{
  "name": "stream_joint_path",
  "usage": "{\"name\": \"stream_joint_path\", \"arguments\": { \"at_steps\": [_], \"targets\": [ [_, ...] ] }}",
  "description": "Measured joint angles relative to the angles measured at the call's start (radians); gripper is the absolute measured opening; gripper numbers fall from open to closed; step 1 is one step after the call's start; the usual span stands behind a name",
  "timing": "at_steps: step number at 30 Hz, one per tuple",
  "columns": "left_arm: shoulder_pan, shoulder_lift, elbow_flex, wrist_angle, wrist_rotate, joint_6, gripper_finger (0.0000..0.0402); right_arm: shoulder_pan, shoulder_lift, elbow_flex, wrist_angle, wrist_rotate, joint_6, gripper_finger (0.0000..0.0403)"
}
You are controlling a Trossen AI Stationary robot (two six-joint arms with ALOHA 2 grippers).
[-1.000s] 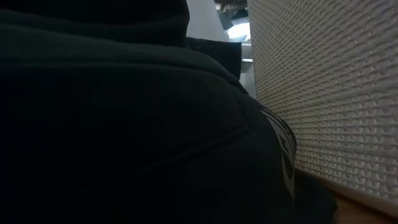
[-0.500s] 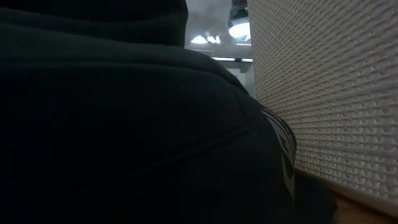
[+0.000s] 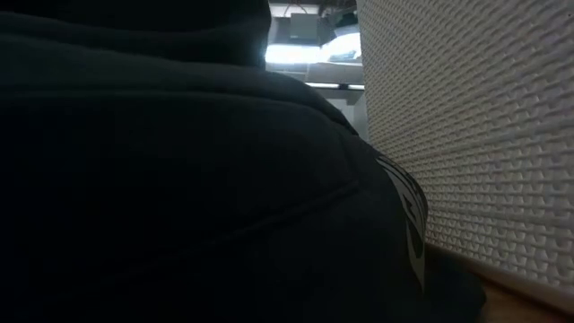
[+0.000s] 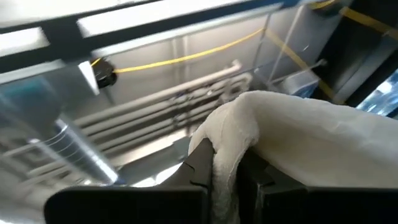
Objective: Sort clothes
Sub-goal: Put the white dress into the top left laundry bin
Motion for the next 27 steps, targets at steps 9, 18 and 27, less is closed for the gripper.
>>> {"name": "stream_joint_path", "arguments": {
  "at_steps": [9, 18, 27],
  "targets": [
    [0.211, 0.004, 0.0, -0.203, -0.012, -0.223, 0.0023, 0.0, 0.0, 0.0, 0.0, 0.0, 0.0, 0.0003],
    [0.361, 0.005, -0.001, -0.621, -0.163, -0.51, 0.0023, 0.0, 0.0, 0.0, 0.0, 0.0, 0.0, 0.0003],
    [0.428, 0.005, -0.001, -1.204, -0.162, -0.981, 0.0024, 0.0, 0.0, 0.0, -0.001, 0.0, 0.0, 0.0003]
  ]
}}
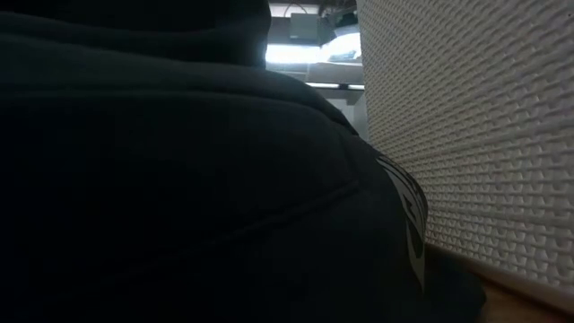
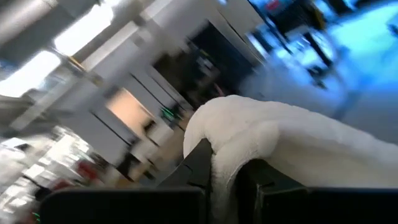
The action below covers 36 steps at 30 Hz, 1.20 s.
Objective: Sort clothes
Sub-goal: Put the white dress into the top left laundry bin
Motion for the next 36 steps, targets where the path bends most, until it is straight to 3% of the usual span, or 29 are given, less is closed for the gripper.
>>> {"name": "stream_joint_path", "arguments": {
  "at_steps": [3, 7, 10, 23, 29, 36],
  "targets": [
    [0.014, 0.0, 0.0, -0.18, 0.038, -0.188, 0.0024, 0.0, 0.0, 0.0, 0.0, 0.0, 0.0, 0.0003],
    [0.044, 0.004, -0.002, -0.425, 0.172, -0.416, 0.0024, 0.0, 0.0, 0.0, -0.009, 0.0, 0.0, 0.0003],
    [0.07, 0.014, -0.029, -0.502, 0.234, -0.527, 0.0024, 0.0, 0.0, 0.0, -0.008, 0.0, 0.0, 0.0003],
    [0.193, 0.04, -0.256, -0.51, 0.423, -0.708, 0.0024, 0.0, 0.0, 0.0, -0.013, -0.003, 0.006, 0.0003],
    [0.203, 0.039, -0.312, -0.495, 0.437, -0.773, 0.0027, 0.0, 0.0, 0.0, -0.014, -0.003, 0.008, 0.0003],
    [0.203, 0.039, -0.319, -0.503, 0.442, -0.825, 0.0086, 0.0, 0.0, 0.0, -0.014, -0.004, 0.008, 0.0003]
  ]
}}
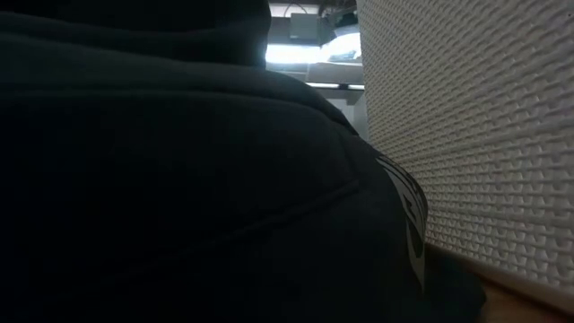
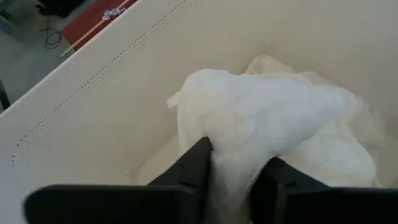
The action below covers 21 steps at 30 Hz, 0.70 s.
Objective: Sort clothes
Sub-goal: Put the white dress into the top left laundry bin, then put the white shirt into the top left laundry bin
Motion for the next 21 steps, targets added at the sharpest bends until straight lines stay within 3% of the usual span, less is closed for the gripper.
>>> {"name": "stream_joint_path", "arguments": {
  "at_steps": [6, 11, 16, 21],
  "targets": [
    [0.0, 0.0, 0.003, -0.007, 0.01, -0.005, 0.0164, 0.0, 0.0, 0.0, 0.0, 0.0, 0.0, 0.0003],
    [0.0, -0.002, 0.084, -0.092, 0.103, -0.012, 0.0214, 0.0, 0.0, 0.0, 0.0, 0.0, 0.0, 0.0003],
    [-0.017, -0.004, 0.204, -0.144, 0.209, -0.014, 0.0232, 0.0, 0.0, 0.0, 0.0, 0.0, 0.0, 0.0003],
    [-0.113, -0.004, 0.279, -0.147, 0.308, -0.024, 0.0229, 0.0, 0.0, 0.0, -0.002, 0.001, -0.002, 0.0003]
  ]
}}
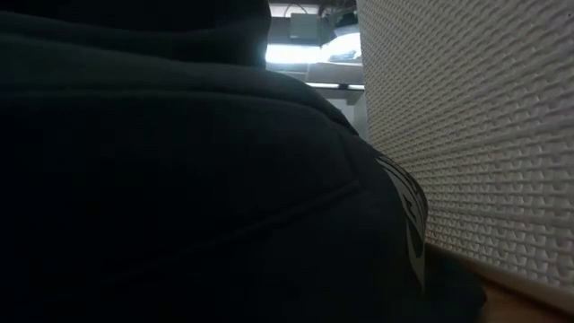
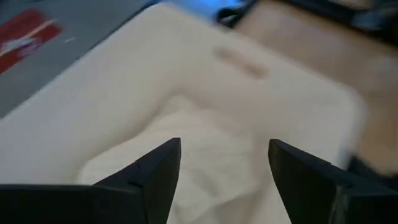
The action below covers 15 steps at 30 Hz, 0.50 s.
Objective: Sort clothes
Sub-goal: Put the white shirt into the top left laundry bin
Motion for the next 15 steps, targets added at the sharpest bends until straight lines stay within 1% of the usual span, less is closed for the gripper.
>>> {"name": "stream_joint_path", "arguments": {
  "at_steps": [2, 5, 9, 15],
  "targets": [
    [-0.062, 0.0, 0.009, 0.0, 0.027, -0.014, 0.0227, 0.0, 0.0, 0.0, -0.001, 0.005, -0.004, 0.0003],
    [-0.166, 0.001, 0.008, -0.028, 0.032, -0.07, 0.0227, 0.0, 0.0, 0.0, -0.002, 0.009, -0.005, 0.0003],
    [-0.29, 0.01, 0.008, -0.065, 0.011, -0.246, 0.0227, 0.0, 0.0, 0.0, -0.019, 0.014, -0.007, 0.0003],
    [-0.447, 0.011, 0.007, -0.19, -0.043, -0.472, 0.0227, 0.0, 0.0, 0.0, -0.035, 0.02, -0.008, 0.0003]
  ]
}}
